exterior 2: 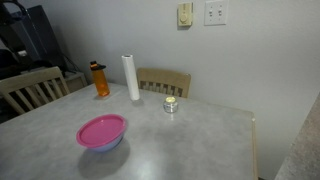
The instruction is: Take off the lid from the bowl and put it on the table
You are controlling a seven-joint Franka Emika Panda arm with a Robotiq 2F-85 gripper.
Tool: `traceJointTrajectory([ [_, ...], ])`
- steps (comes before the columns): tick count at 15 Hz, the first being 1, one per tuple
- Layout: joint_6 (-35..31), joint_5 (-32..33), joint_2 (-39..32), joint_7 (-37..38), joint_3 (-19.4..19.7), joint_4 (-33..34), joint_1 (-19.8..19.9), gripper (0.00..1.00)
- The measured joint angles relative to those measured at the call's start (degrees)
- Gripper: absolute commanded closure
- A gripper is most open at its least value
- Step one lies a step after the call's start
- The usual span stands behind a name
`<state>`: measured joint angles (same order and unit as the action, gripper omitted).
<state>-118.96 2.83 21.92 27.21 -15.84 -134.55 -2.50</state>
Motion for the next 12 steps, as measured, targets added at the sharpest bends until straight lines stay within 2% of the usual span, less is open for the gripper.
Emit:
traceJointTrajectory([
  [6,-1.7,0.0,-6.7,-2.9,3.3,0.0,-0.1,0.0],
  [10,-4.7,-1.1,-10.5,-12.7,7.3,0.0,-0.2,0.0],
  [12,-7.2,-3.6,-12.2,-18.9,8.9,-0.4,-0.4,0.0],
])
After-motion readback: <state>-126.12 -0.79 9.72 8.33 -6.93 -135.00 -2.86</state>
